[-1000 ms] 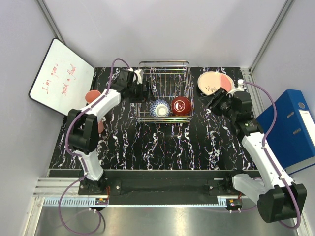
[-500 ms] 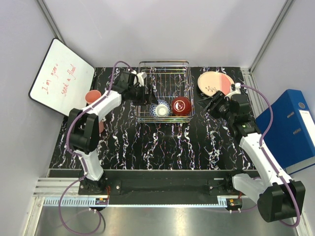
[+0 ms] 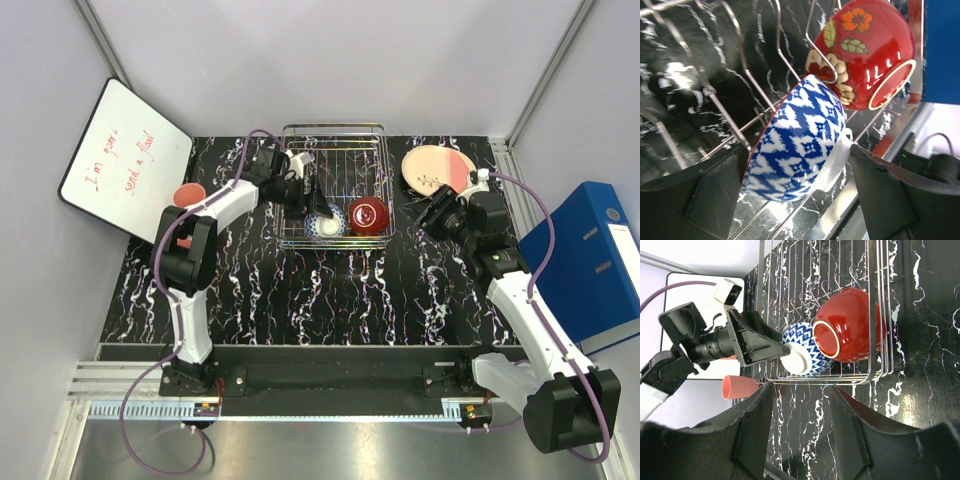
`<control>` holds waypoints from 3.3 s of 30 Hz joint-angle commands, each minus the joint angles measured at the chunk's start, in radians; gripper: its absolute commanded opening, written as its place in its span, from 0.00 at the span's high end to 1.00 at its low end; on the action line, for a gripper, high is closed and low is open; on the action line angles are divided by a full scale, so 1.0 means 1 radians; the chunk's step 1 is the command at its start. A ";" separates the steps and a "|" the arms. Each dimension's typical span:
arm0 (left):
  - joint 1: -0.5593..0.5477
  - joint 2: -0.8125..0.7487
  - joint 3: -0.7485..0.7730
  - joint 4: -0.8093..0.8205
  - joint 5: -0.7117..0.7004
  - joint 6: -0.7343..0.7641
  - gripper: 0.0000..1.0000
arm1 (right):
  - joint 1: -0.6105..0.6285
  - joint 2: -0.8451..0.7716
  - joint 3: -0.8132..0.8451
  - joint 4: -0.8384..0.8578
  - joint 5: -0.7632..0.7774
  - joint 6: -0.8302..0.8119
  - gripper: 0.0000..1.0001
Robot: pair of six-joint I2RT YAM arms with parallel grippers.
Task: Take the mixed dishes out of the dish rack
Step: Pick up the bowl from the dish rack.
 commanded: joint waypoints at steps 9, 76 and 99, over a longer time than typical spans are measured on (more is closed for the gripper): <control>0.007 0.008 -0.026 0.037 0.167 0.024 0.73 | 0.010 0.015 -0.008 0.070 -0.038 0.015 0.43; -1.005 -1.006 -0.455 -0.127 -0.772 0.779 1.00 | 0.011 0.083 0.374 -0.583 -0.177 -0.296 0.47; -0.964 -0.796 -0.494 -0.016 -0.708 0.918 1.00 | 0.235 0.029 0.396 -0.769 -0.148 -0.313 0.46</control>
